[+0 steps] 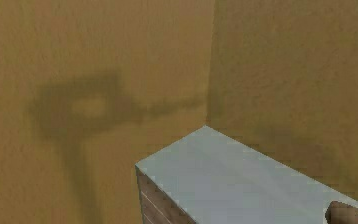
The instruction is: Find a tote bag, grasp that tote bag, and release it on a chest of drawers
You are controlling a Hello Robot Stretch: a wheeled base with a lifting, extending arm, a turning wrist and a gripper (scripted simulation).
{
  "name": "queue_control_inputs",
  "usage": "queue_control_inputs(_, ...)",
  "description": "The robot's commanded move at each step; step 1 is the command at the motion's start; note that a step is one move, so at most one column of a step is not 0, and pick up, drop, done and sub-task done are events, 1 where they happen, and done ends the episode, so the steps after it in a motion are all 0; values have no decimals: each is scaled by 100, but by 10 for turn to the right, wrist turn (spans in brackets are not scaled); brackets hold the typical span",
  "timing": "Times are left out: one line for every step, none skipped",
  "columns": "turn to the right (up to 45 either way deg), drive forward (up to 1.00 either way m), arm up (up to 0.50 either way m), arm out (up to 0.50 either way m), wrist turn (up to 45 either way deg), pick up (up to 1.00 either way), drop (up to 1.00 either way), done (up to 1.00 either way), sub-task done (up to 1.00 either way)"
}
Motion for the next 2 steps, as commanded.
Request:
queue_control_inputs(0, 0, 0, -10, 0, 0, 0, 0, 0)
queue_control_inputs(0, 0, 0, 0, 0, 0, 0, 100, 0)
